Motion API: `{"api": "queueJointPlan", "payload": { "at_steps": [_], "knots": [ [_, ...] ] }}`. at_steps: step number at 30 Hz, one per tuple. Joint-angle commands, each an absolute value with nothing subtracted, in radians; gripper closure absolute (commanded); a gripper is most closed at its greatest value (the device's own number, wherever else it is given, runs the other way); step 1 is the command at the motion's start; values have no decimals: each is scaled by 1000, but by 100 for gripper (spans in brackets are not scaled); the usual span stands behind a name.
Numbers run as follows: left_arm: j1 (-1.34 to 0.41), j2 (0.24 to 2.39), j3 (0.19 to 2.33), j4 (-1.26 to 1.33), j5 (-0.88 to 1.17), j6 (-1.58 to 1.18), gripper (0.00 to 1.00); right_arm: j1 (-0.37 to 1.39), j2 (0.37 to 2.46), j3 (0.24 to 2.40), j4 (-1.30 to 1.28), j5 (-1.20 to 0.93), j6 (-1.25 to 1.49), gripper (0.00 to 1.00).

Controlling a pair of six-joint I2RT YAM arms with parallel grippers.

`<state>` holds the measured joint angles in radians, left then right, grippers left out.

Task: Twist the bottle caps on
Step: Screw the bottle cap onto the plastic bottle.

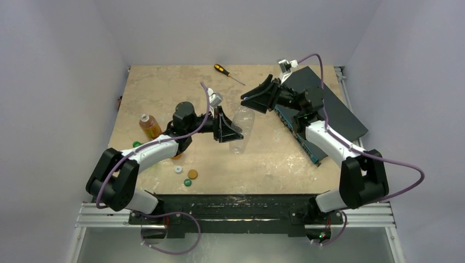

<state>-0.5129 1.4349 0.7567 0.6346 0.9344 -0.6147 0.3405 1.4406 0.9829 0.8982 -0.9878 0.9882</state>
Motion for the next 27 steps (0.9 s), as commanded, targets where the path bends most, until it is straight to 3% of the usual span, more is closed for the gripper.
{"api": "queueJointPlan", "payload": {
  "at_steps": [1, 7, 10, 13, 15, 17, 19, 21, 27],
  "knots": [
    [-511, 1451, 755, 792, 987, -707, 100, 348, 1457, 968, 1200, -1045, 1176, 40],
    [-510, 1457, 755, 804, 980, -725, 100, 350, 1455, 969, 1199, -1055, 1183, 50],
    [-507, 1460, 755, 801, 976, -730, 100, 350, 1441, 974, 1137, -1047, 1140, 62],
    [-499, 1463, 756, 799, 963, -743, 100, 350, 1405, 990, 977, -1020, 1024, 74],
    [-496, 1461, 762, 780, 944, -743, 100, 355, 1366, 1025, 728, -958, 853, 82],
    [-495, 1451, 781, 705, 900, -695, 100, 382, 1334, 1101, 356, -829, 629, 88],
    [-495, 1432, 808, 598, 827, -619, 100, 431, 1328, 1177, 145, -638, 504, 94],
    [-496, 1408, 834, 492, 729, -544, 100, 485, 1341, 1234, 4, -468, 469, 99],
    [-558, 1337, 903, 288, 357, -367, 100, 636, 1434, 1398, -287, 13, 515, 100]
  ]
}}
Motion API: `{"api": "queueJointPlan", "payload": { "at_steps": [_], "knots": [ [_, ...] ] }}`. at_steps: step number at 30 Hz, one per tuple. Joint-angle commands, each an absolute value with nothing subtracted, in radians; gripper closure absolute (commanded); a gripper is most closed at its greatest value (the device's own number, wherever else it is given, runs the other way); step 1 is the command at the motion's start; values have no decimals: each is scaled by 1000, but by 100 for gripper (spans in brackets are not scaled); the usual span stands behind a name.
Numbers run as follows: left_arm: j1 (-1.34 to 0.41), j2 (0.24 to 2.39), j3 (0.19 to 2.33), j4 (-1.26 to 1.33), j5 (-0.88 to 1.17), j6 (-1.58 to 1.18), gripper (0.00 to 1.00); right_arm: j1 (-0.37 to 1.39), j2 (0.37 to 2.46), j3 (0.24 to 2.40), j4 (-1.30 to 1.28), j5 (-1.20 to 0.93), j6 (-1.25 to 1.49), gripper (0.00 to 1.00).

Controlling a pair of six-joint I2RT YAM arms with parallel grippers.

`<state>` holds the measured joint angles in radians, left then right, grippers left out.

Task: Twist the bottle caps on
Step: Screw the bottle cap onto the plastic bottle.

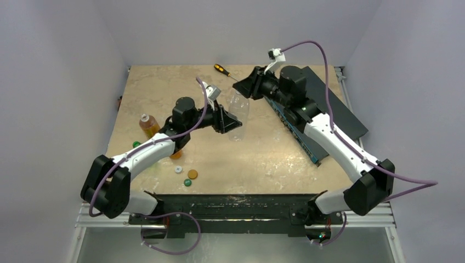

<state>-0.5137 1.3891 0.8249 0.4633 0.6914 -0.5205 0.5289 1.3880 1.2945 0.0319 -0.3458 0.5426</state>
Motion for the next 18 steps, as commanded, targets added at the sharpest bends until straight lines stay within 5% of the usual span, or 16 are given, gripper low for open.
{"api": "queueJointPlan", "payload": {
  "at_steps": [1, 10, 12, 17, 18],
  "knots": [
    [-578, 1335, 922, 257, 292, -343, 100, 659, 1464, 1427, -326, 84, 533, 100],
    [-750, 1335, 986, 176, -181, -268, 100, 776, 1600, 1600, -480, 397, 619, 96],
    [-755, 1335, 987, 161, -193, -263, 100, 776, 1591, 1599, -461, 351, 625, 76],
    [-740, 1333, 975, 103, -56, -213, 100, 719, 1516, 1552, -361, 205, 557, 5],
    [-728, 1335, 970, 93, 1, -210, 100, 687, 1500, 1535, -339, 155, 551, 2]
  ]
}}
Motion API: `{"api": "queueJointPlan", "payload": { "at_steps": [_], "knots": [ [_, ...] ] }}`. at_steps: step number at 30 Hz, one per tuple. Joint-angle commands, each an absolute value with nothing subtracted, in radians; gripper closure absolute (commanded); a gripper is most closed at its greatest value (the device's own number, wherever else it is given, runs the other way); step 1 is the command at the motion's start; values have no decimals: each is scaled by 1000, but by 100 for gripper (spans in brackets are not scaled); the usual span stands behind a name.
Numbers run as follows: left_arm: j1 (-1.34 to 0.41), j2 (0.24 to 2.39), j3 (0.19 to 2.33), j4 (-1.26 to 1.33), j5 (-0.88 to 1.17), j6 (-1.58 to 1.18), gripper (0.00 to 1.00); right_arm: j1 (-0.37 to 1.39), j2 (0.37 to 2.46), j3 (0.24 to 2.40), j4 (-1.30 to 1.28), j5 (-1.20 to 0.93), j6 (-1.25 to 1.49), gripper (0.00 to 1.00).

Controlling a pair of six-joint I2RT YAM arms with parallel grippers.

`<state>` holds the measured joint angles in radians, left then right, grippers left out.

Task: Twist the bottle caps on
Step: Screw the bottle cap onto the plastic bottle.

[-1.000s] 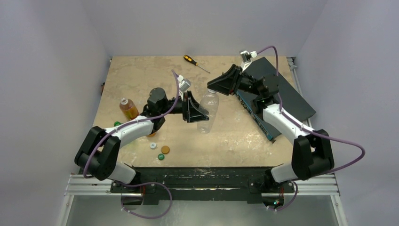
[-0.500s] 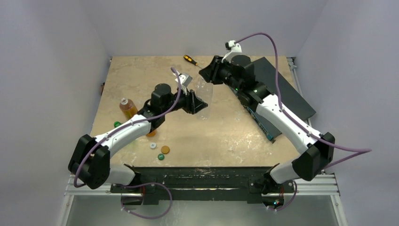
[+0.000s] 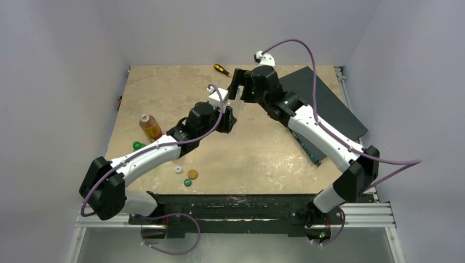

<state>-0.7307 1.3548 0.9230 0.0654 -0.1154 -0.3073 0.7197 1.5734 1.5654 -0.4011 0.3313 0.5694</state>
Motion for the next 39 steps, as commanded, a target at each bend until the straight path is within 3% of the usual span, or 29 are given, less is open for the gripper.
{"api": "queueJointPlan", "payload": {
  "at_steps": [1, 9, 16, 29, 36, 39],
  "knots": [
    [-712, 1335, 967, 86, 56, -209, 100, 652, 1480, 1516, -304, 81, 542, 1],
    [-551, 1346, 933, 109, 622, -232, 100, 412, 1362, 1330, -11, -559, 485, 1],
    [-518, 1344, 894, 264, 933, -337, 100, 369, 1331, 1195, 258, -936, 528, 7],
    [-515, 1407, 834, 527, 1037, -540, 100, 371, 1348, 1032, 854, -1052, 929, 35],
    [-515, 1421, 827, 552, 1042, -558, 100, 372, 1356, 1026, 912, -1053, 977, 41],
    [-515, 1429, 827, 548, 1046, -559, 100, 373, 1353, 1026, 908, -1043, 978, 49]
  ]
}}
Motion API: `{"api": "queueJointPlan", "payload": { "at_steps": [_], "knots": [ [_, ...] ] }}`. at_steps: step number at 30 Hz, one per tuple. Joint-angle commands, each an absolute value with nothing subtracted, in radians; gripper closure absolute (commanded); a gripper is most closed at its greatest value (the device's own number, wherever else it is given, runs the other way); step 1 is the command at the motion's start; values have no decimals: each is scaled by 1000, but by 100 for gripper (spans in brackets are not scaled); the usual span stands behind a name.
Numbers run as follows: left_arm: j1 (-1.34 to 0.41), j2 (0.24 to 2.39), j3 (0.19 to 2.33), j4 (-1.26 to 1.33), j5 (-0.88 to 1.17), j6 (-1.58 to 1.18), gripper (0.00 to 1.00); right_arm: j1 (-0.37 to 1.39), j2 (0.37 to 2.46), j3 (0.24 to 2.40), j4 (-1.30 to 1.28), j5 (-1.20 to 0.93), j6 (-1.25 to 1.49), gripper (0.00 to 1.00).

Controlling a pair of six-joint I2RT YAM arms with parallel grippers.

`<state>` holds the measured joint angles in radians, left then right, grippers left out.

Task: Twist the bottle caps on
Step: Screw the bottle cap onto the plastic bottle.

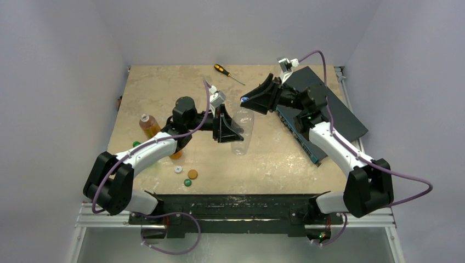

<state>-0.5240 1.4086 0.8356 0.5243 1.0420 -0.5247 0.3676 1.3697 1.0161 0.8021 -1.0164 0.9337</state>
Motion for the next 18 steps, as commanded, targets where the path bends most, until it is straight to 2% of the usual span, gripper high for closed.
{"api": "queueJointPlan", "payload": {
  "at_steps": [1, 5, 9, 11, 14, 18],
  "knots": [
    [-515, 1431, 827, 546, 1046, -558, 100, 372, 1354, 1028, 903, -1041, 978, 52],
    [-515, 1434, 826, 537, 1043, -555, 100, 372, 1345, 1036, 827, -1016, 947, 69],
    [-510, 1430, 843, 484, 1003, -531, 100, 386, 1306, 1082, 518, -917, 733, 84],
    [-508, 1427, 865, 417, 931, -500, 100, 417, 1282, 1137, 278, -774, 575, 91],
    [-509, 1411, 911, 287, 791, -415, 100, 493, 1274, 1209, 49, -515, 452, 100],
    [-512, 1374, 947, 204, 586, -354, 100, 598, 1304, 1288, -145, -174, 438, 100]
  ]
}}
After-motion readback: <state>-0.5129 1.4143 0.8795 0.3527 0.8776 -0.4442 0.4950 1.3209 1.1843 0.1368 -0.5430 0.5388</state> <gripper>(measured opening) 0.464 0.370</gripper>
